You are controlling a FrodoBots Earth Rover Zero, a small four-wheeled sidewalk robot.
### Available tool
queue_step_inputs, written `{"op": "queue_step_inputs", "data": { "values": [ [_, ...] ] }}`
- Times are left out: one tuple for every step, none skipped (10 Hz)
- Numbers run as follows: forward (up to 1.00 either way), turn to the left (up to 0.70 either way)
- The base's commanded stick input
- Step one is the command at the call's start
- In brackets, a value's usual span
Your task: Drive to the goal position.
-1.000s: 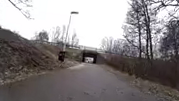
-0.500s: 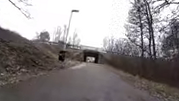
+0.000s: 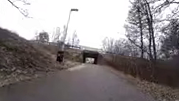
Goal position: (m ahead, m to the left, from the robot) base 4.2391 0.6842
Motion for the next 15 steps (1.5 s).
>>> {"op": "queue_step_inputs", "data": {
  "values": [
    [0.45,0.00],
    [0.45,0.27],
    [0.45,0.27],
    [0.45,0.27],
    [0.45,0.27],
    [0.45,0.27],
    [0.45,0.27],
    [0.45,0.27],
    [0.45,0.27],
    [0.45,0.27],
    [0.45,0.27],
    [0.45,0.27],
    [0.45,0.27],
    [0.45,0.27],
    [0.45,0.27]
  ]
}}
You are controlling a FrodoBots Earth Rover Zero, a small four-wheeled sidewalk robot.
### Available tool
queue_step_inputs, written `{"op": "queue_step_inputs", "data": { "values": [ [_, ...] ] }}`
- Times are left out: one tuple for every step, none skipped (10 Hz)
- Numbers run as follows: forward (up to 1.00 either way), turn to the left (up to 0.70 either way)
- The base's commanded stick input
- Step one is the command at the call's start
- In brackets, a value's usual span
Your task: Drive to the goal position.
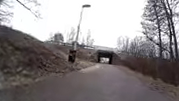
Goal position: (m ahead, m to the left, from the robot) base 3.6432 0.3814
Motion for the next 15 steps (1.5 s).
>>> {"op": "queue_step_inputs", "data": {
  "values": [
    [0.45,0.27],
    [0.45,0.27],
    [0.45,0.27],
    [0.45,0.27],
    [0.45,0.27],
    [0.45,0.21],
    [0.45,0.00],
    [0.45,0.00],
    [0.45,0.00],
    [0.45,0.00],
    [0.45,0.00],
    [0.45,0.00],
    [0.45,0.00],
    [0.45,0.00],
    [0.45,0.00]
  ]
}}
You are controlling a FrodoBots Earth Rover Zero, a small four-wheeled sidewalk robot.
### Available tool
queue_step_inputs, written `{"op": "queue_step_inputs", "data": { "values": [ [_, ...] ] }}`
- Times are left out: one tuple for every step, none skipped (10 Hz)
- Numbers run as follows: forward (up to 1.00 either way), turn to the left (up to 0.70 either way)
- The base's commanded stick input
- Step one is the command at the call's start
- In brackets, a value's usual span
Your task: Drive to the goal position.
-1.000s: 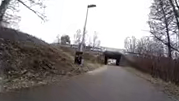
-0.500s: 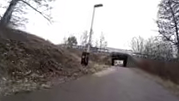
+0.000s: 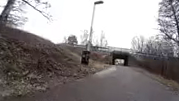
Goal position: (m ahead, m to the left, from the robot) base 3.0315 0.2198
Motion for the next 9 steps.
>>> {"op": "queue_step_inputs", "data": {
  "values": [
    [0.45,0.00],
    [0.45,0.00],
    [0.45,0.00],
    [0.45,0.00],
    [0.45,0.00],
    [0.45,0.00],
    [0.45,0.00],
    [0.45,0.00],
    [0.45,0.00]
  ]
}}
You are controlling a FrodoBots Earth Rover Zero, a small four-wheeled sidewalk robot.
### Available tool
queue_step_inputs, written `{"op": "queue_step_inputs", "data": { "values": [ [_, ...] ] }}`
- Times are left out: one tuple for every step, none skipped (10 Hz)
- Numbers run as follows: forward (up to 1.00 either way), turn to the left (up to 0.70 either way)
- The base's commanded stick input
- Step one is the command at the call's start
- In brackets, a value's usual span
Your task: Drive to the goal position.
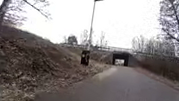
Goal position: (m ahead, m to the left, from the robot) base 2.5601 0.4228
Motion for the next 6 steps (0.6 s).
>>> {"op": "queue_step_inputs", "data": {
  "values": [
    [0.45,0.00],
    [0.45,0.00],
    [0.45,0.00],
    [0.45,0.00],
    [0.45,-0.27],
    [0.45,-0.27]
  ]
}}
